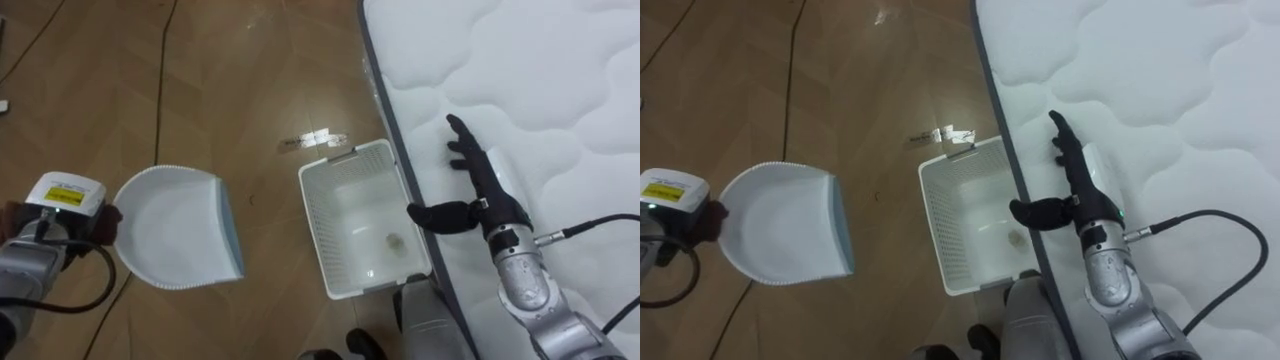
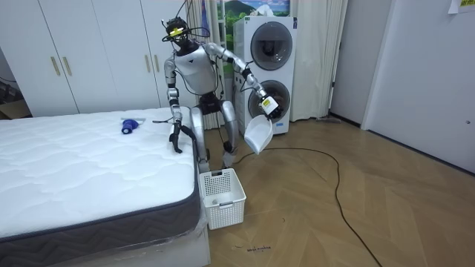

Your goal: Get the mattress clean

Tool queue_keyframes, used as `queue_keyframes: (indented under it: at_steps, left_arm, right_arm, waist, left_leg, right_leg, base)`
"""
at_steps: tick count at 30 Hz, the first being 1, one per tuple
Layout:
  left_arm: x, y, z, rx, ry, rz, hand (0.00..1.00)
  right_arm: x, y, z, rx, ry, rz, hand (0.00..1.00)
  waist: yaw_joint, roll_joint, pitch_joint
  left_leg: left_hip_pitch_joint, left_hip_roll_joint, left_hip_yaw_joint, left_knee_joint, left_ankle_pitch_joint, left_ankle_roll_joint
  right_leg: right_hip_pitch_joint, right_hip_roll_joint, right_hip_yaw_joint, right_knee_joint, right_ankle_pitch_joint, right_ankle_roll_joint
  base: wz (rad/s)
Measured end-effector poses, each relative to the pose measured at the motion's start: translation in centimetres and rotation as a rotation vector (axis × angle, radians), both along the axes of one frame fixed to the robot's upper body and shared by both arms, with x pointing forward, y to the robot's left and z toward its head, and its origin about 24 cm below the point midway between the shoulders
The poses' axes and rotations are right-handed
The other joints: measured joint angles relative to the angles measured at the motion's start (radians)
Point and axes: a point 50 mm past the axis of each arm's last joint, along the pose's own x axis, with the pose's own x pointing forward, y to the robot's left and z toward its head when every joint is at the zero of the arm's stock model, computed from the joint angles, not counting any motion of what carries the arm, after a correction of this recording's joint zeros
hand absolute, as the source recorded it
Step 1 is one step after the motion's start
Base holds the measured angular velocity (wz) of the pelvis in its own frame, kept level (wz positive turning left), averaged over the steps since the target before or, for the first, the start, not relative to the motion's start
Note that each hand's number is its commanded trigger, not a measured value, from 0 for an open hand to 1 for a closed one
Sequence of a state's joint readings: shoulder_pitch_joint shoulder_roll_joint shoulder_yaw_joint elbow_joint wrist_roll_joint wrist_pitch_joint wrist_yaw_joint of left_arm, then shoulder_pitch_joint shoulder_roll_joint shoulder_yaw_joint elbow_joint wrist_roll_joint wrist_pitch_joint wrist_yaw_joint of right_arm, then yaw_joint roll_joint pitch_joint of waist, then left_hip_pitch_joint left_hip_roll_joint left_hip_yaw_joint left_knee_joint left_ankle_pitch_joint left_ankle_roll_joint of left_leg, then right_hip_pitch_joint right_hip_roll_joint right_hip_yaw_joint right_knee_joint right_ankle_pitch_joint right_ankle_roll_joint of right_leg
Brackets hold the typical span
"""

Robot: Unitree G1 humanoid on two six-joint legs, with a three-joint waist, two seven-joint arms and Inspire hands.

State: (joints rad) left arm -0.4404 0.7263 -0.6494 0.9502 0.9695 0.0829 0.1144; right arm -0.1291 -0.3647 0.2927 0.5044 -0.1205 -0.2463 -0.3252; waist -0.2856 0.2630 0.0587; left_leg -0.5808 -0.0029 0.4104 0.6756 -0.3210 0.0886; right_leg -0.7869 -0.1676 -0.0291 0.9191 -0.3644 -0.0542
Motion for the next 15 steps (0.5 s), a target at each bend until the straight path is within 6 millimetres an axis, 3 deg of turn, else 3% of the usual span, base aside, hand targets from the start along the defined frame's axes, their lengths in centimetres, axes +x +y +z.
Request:
queue_keyframes:
  at_steps: [5,9,12,14,15]
  left_arm:
    - [-0.1,0.1,-0.1,-0.066,-0.02,0.051,1.0]
    - [-0.8,0.4,-0.6,-0.134,-0.05,0.098,1.0]
    - [-2.0,0.7,-1.3,-0.162,-0.071,0.107,1.0]
    - [-3.9,0.9,-2.4,-0.243,-0.119,0.145,1.0]
    - [-4.3,0.8,-2.8,-0.275,-0.135,0.162,1.0]
  right_arm:
    - [0.0,-0.1,0.0,0.012,0.001,-0.006,0.0]
    - [-0.4,-0.7,-0.1,0.028,0.012,-0.025,0.0]
    - [-0.5,-0.6,-0.3,0.015,0.016,-0.018,0.0]
    - [-1.0,-0.3,-0.8,-0.001,0.031,-0.011,0.0]
    - [-1.2,-0.5,-0.9,-0.003,0.036,-0.02,0.0]
  waist:
    - [0.004,-0.002,0.0004]
    - [0.046,-0.012,0.0001]
    - [0.093,-0.031,-0.0019]
    - [0.129,-0.061,-0.0074]
    - [0.133,-0.065,-0.0081]
  left_leg:
    - [0.005,0.003,0.002,0.003,-0.001,-0.001]
    - [0.029,0.006,-0.004,0.015,-0.013,-0.01]
    - [0.038,0.003,-0.043,0.018,-0.022,-0.02]
    - [0.058,-0.011,-0.117,0.008,-0.029,-0.033]
    - [0.063,-0.01,-0.133,0.009,-0.033,-0.039]
  right_leg:
    - [0.006,0.003,0.002,-0.001,0.0,-0.001]
    - [0.021,0.029,0.033,-0.003,0.002,-0.001]
    - [0.026,0.078,0.078,-0.021,0.02,0.002]
    - [0.05,0.118,0.111,-0.048,0.036,-0.004]
    - [0.059,0.126,0.113,-0.058,0.04,-0.006]
  base:
    - [-0.02]
    - [-0.26]
    - [-0.64]
    - [-0.85]
    - [-0.63]
